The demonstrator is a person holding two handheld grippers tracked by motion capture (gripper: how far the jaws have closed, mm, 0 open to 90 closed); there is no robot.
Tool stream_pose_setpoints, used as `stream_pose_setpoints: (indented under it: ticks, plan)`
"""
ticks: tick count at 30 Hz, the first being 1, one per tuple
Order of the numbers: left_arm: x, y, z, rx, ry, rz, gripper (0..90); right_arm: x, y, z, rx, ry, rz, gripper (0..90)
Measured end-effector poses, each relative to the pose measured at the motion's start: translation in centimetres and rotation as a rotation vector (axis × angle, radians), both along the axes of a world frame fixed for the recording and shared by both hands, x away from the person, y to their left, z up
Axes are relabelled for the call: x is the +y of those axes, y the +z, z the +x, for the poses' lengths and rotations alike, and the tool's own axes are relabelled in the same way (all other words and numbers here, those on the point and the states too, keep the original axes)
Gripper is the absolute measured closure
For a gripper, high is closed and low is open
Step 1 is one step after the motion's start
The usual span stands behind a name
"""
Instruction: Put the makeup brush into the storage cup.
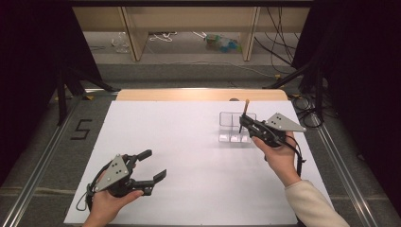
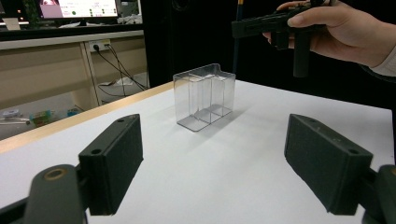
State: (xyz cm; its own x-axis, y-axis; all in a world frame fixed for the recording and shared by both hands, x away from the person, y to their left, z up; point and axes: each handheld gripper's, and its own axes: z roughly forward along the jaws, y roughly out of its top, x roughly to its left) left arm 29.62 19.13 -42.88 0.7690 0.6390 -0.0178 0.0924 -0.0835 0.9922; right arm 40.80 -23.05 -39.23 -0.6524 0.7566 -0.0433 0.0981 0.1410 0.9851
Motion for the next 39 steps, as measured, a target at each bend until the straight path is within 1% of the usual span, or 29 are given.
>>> stream_pose_setpoints:
  ticks: [1,2,3,4,5,7,9,11,13,15,16,17,19,20,21,22,23,25,27,28,30,31,33,34,35,36,37,39]
  plan:
    - [0.0,0.0,0.0,0.000,0.000,0.000,19.5,0.0,0.0,0.0,0.006,0.004,-0.006,84.1]
    - [0.0,0.0,0.0,0.000,0.000,0.000,19.5,0.0,0.0,0.0,0.000,0.005,-0.003,84.1]
    - [0.0,0.0,0.0,0.000,0.000,0.001,19.5,0.1,0.0,-0.1,0.027,0.006,0.003,84.1]
    - [0.0,0.0,0.0,0.000,0.000,-0.001,19.5,0.1,0.0,-0.1,0.034,0.007,0.005,84.1]
    - [0.0,0.0,0.0,0.000,-0.001,-0.001,19.5,0.1,0.0,0.0,0.008,0.005,-0.002,84.1]
    - [0.0,0.0,0.0,0.000,-0.001,0.000,19.5,0.1,0.0,0.1,-0.002,0.000,0.002,84.1]
    - [0.0,0.0,0.0,0.000,-0.001,-0.001,19.5,0.1,0.1,0.2,-0.004,-0.002,0.003,84.1]
    - [0.0,0.0,0.0,0.000,-0.001,-0.001,19.5,0.0,0.1,0.2,0.010,-0.001,-0.001,84.1]
    - [0.0,0.0,0.0,0.001,-0.001,-0.001,19.5,0.0,0.1,0.3,-0.004,-0.005,-0.001,84.1]
    - [0.0,0.0,0.0,0.001,-0.001,-0.002,19.5,0.0,0.1,0.4,0.005,-0.001,-0.003,84.1]
    - [0.0,0.0,0.0,0.000,-0.001,-0.001,19.5,0.1,0.1,0.3,0.029,0.001,0.008,84.1]
    - [0.0,0.0,0.0,0.001,-0.001,-0.002,19.5,0.1,0.1,0.3,0.023,-0.008,0.008,84.1]
    - [0.0,0.0,0.0,0.001,-0.001,-0.002,19.5,0.1,0.2,0.3,0.036,-0.003,0.012,84.1]
    - [0.0,0.0,0.0,0.002,-0.001,-0.003,19.5,0.1,0.2,0.2,0.043,-0.006,0.004,84.1]
    - [0.0,0.0,0.0,0.002,-0.001,-0.003,19.5,0.1,0.2,0.3,0.039,-0.002,0.010,84.1]
    - [0.0,0.0,0.0,0.001,-0.001,-0.001,19.5,0.0,0.3,0.5,0.013,-0.006,0.001,84.1]
    - [0.0,0.0,0.0,0.000,-0.001,-0.001,19.5,0.0,0.3,0.6,0.002,-0.007,0.000,84.1]
    - [0.0,0.0,0.0,0.000,-0.001,-0.001,19.5,0.0,0.3,0.7,-0.004,-0.011,0.004,84.1]
    - [0.0,0.0,0.0,0.001,-0.001,-0.002,19.5,-0.1,0.3,0.7,-0.003,-0.018,0.001,84.1]
    - [0.0,0.0,0.0,0.001,-0.001,-0.002,19.5,-0.1,0.3,0.6,0.026,-0.014,0.005,84.1]
    - [0.0,0.0,0.0,0.001,-0.001,-0.002,19.5,-0.1,0.4,0.6,0.028,-0.015,0.009,84.1]
    - [0.0,0.0,0.0,0.000,-0.001,-0.001,19.5,0.0,0.4,0.7,0.023,-0.021,0.012,84.1]
    - [0.0,0.0,0.0,0.001,-0.001,-0.002,19.5,-0.1,0.4,0.9,-0.006,-0.020,0.005,84.1]
    - [0.0,0.0,0.0,0.001,-0.001,-0.002,19.5,-0.1,0.4,0.9,-0.007,-0.019,0.005,84.1]
    - [0.0,0.0,0.0,0.000,-0.001,-0.001,19.5,-0.2,0.5,0.9,-0.003,-0.018,0.002,84.1]
    - [0.0,0.0,0.0,0.000,-0.001,-0.001,19.5,-0.1,0.5,0.8,0.026,-0.021,0.010,84.1]
    - [0.0,0.0,0.0,0.000,-0.001,0.000,19.5,-0.1,0.5,0.8,0.033,-0.018,0.014,84.1]
    - [0.0,0.0,0.0,0.000,-0.001,-0.002,19.5,-0.2,0.6,1.0,-0.004,-0.021,0.004,84.1]
